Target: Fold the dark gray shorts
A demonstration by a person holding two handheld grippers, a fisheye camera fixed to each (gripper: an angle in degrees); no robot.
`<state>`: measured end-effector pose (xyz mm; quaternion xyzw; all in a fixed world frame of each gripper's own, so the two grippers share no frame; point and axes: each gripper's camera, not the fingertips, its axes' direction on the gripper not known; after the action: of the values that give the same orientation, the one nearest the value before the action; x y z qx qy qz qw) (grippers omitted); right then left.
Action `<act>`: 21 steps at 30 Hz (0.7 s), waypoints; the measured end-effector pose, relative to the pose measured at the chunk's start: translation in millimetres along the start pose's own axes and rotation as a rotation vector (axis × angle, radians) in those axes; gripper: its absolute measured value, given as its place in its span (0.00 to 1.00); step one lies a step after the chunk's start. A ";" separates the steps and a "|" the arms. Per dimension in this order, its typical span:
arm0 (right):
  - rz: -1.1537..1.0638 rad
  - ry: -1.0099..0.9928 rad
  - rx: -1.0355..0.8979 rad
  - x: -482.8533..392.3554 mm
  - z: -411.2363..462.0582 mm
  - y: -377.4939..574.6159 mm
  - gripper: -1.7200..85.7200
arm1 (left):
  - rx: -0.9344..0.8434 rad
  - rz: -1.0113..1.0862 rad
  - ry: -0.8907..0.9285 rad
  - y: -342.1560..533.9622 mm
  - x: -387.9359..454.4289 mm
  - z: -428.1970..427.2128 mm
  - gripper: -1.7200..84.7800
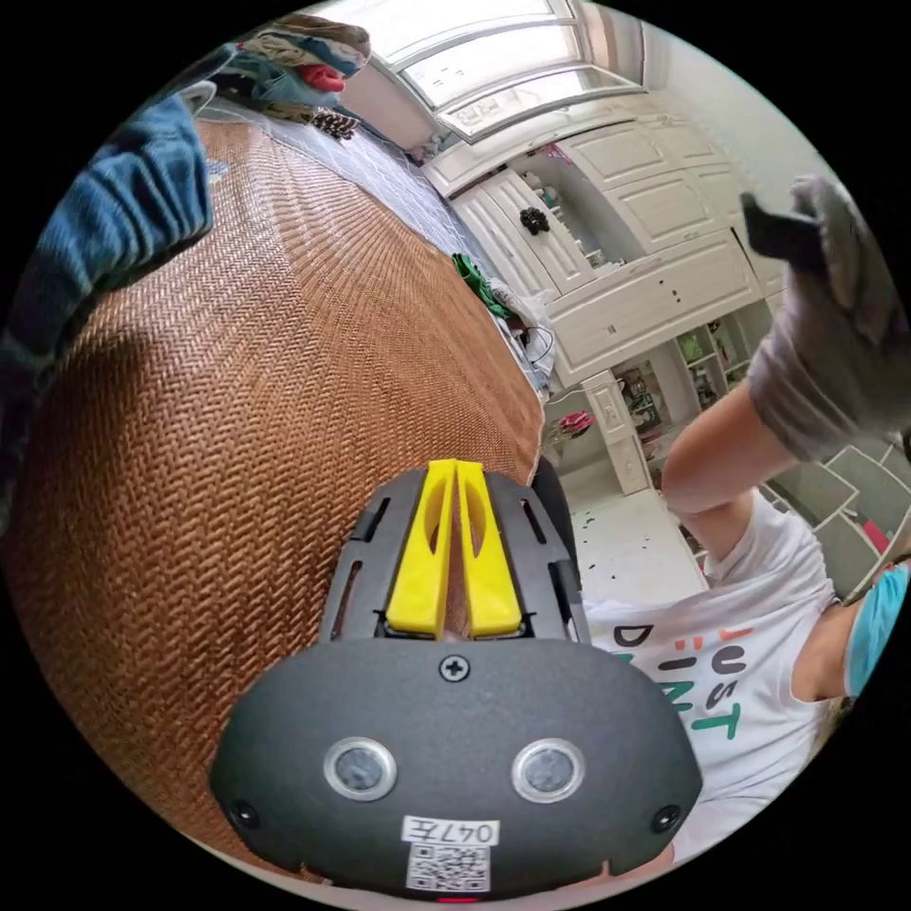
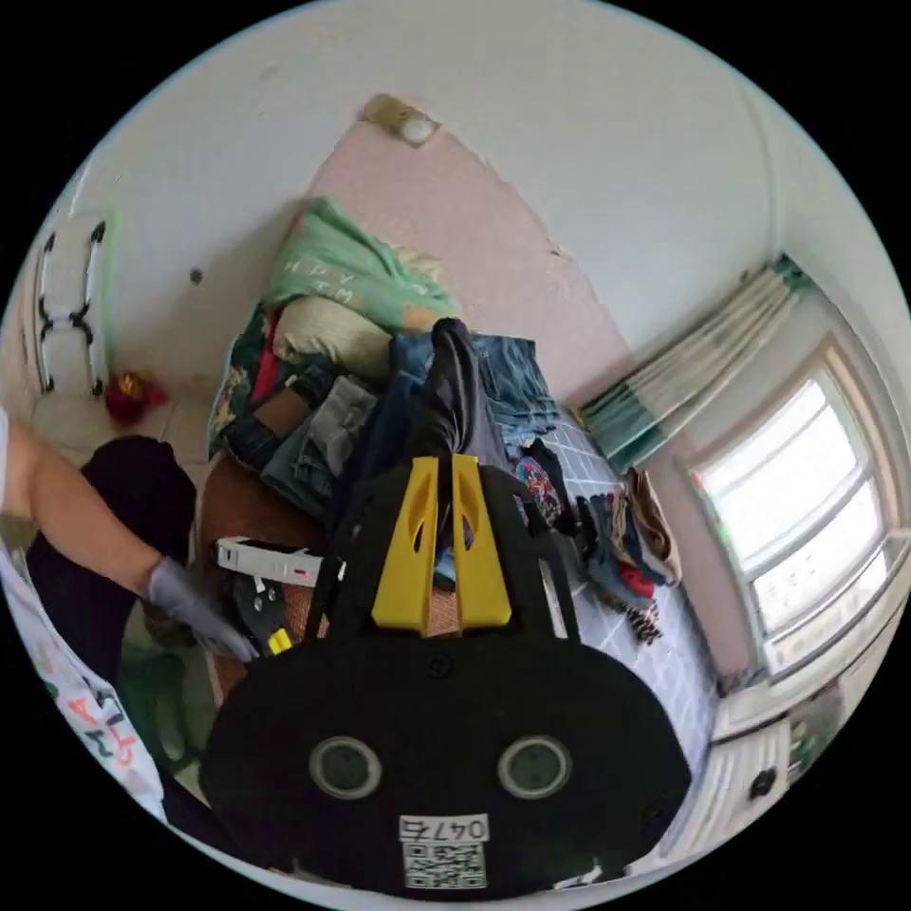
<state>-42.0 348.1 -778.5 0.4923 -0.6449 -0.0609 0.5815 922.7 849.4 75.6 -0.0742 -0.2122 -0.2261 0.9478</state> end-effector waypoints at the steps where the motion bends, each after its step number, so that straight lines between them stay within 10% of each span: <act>1: 0.134 -0.051 0.013 41.5 -19.8 30.1 0.02 | 0.003 0.000 0.002 0.3 0.9 -1.4 0.01; 11: 1.239 -0.199 -0.054 199.6 -120.0 553.2 0.06 | 0.143 -0.045 -0.062 11.8 35.7 -58.5 0.01; 21: 1.384 -0.194 -0.040 33.2 -162.9 843.8 0.05 | 0.093 0.046 -0.225 -6.4 99.3 -53.1 0.01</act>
<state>-380.6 833.7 -154.7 -0.0501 -0.8581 0.2678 0.4353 1019.5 791.7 71.4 -0.0598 -0.3259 -0.1845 0.9253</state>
